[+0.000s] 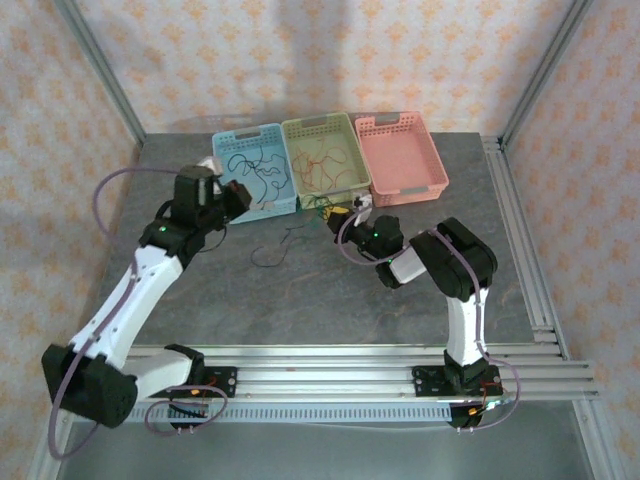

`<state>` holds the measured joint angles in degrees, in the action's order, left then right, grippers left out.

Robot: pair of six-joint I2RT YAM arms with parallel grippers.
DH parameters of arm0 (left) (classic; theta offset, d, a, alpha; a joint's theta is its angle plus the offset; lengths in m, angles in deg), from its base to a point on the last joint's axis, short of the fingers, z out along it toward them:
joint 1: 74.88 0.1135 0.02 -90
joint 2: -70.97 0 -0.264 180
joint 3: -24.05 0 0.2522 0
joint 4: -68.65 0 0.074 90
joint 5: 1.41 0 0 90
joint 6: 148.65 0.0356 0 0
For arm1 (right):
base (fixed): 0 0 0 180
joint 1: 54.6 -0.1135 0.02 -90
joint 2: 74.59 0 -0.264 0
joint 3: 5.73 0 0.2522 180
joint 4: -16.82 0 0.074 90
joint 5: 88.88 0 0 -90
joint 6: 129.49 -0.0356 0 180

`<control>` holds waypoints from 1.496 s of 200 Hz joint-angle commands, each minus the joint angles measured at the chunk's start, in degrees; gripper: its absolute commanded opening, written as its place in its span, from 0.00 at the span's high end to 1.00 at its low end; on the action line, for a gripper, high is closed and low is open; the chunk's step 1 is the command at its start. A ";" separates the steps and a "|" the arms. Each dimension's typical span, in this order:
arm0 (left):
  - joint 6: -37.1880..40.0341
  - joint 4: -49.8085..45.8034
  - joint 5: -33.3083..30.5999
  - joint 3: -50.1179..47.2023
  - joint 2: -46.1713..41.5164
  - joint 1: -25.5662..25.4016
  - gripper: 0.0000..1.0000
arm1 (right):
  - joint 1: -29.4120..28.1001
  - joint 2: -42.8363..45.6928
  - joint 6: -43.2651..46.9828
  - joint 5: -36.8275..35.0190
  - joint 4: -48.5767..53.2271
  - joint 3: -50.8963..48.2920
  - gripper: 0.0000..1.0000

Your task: Untangle the cables

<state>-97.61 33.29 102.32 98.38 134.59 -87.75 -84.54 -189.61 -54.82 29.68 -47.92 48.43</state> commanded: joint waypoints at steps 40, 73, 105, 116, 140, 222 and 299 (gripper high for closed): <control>1.74 -7.43 -9.06 -0.38 -15.27 2.22 1.00 | 0.60 3.09 2.42 -12.63 -2.03 -2.68 1.00; 2.44 -5.85 7.61 1.04 -6.35 1.99 1.00 | 0.64 2.70 1.71 -5.96 -2.07 -1.24 1.00; 1.25 1.21 10.01 -2.94 2.48 -2.11 0.91 | 0.48 3.12 1.56 -2.83 -2.02 -1.00 1.00; 1.79 2.16 9.76 -2.55 6.27 -4.87 0.78 | 0.45 3.22 1.36 -1.71 -2.09 -0.78 1.00; 3.40 4.21 7.89 -0.68 14.04 -10.01 0.61 | 0.45 3.20 0.50 1.87 -2.02 -0.01 1.00; -0.44 12.54 9.29 2.93 27.63 -10.66 0.44 | 0.15 2.37 -0.31 5.89 -2.03 1.26 1.00; -1.02 14.67 9.99 1.16 23.57 -10.60 0.46 | 0.14 1.91 -0.64 6.32 -2.10 1.65 1.00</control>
<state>-97.87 46.49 112.20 99.15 159.94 -98.48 -84.08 -188.08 -54.93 34.40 -47.90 48.92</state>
